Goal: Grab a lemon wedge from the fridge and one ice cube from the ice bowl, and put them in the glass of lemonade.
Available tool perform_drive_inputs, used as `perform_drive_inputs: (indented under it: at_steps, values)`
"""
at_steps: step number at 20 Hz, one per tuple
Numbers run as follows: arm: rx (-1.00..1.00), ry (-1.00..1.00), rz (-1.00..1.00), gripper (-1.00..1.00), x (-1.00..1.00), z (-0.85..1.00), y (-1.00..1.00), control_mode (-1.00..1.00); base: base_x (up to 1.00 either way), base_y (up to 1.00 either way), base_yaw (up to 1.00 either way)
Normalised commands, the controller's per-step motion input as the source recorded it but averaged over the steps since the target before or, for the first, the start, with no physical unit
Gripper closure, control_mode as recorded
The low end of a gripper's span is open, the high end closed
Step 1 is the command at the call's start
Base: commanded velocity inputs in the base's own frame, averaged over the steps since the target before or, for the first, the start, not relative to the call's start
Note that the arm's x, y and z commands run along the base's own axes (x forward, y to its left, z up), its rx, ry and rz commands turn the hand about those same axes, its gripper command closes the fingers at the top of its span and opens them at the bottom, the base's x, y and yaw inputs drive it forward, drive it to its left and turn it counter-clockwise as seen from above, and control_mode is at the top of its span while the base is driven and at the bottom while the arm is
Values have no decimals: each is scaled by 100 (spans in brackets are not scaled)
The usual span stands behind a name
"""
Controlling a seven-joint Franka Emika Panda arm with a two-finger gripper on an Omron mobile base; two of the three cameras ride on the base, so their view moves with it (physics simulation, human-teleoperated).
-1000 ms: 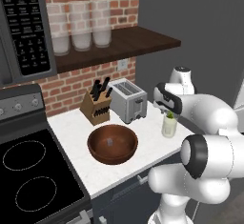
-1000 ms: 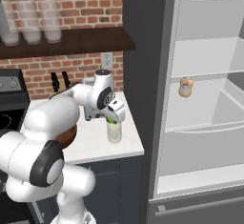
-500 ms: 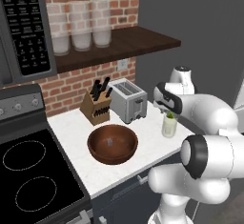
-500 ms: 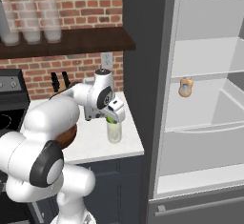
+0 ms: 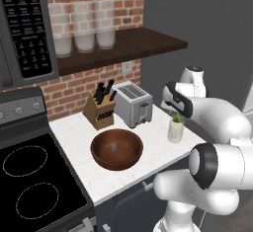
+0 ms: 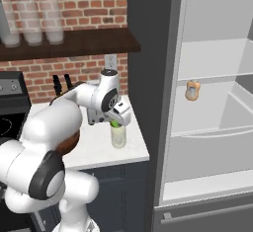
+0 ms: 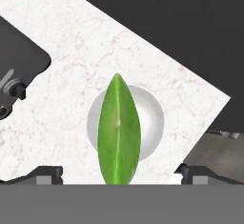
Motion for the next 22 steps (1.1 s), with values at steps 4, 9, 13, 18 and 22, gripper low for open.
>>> perform_drive_inputs:
  at_steps: [4,9,13,18,22]
  values:
    - [4,-8,0,-100,-15,18,0,-100,0,0,0]
    - [3,-8,0,-100,-19,19,0,-100,0,0,0]
    - [3,-5,0,-100,-39,5,0,-100,0,0,0]
    - [-4,-2,0,-100,-78,42,5,-100,0,0,0]
    - [-24,-1,0,-100,-80,98,37,-100,0,0,0]
